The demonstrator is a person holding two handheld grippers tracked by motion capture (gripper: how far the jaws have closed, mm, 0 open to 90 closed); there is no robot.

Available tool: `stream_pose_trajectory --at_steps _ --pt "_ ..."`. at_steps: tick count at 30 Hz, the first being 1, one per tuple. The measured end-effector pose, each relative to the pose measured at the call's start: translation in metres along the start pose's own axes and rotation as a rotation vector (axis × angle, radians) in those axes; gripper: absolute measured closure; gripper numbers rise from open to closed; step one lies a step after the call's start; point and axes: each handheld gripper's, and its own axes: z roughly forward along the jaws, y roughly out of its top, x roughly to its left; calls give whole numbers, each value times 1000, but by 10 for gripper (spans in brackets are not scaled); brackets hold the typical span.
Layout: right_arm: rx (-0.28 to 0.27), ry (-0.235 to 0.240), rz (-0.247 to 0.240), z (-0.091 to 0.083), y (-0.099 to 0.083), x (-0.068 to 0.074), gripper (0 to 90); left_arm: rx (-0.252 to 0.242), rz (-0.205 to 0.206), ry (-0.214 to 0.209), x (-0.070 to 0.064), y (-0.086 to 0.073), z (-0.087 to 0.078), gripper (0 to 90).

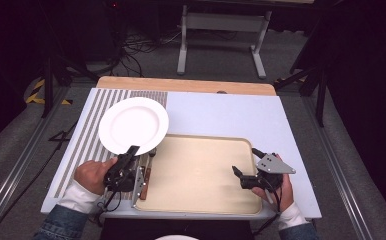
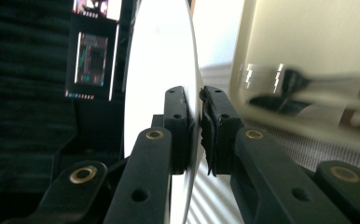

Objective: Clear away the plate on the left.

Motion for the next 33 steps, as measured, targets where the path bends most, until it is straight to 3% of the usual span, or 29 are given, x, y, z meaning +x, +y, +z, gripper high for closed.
stream_pose_trajectory --at_steps 4,6,9,16,21,29,33 --pt "-2 -3 5 -1 0 0 117 -49 0 -2 1 15 0 854" --pt "-2 -3 5 -1 0 -1 117 -59 -10 -33 0 20 3 847" --pt "3 0 2 -1 -1 0 117 -49 18 -79 -7 23 7 841" --pt "7 0 1 0 -1 0 117 -76 19 -53 -3 32 9 852" --pt "6 2 -2 0 0 0 117 -155 26 -62 -2 55 5 859" --pt "3 -5 6 -2 -1 -2 117 -309 72 -124 -18 101 -10 847" --pt "-2 -11 6 -3 -1 -3 117 -354 79 -156 -27 114 -15 846"
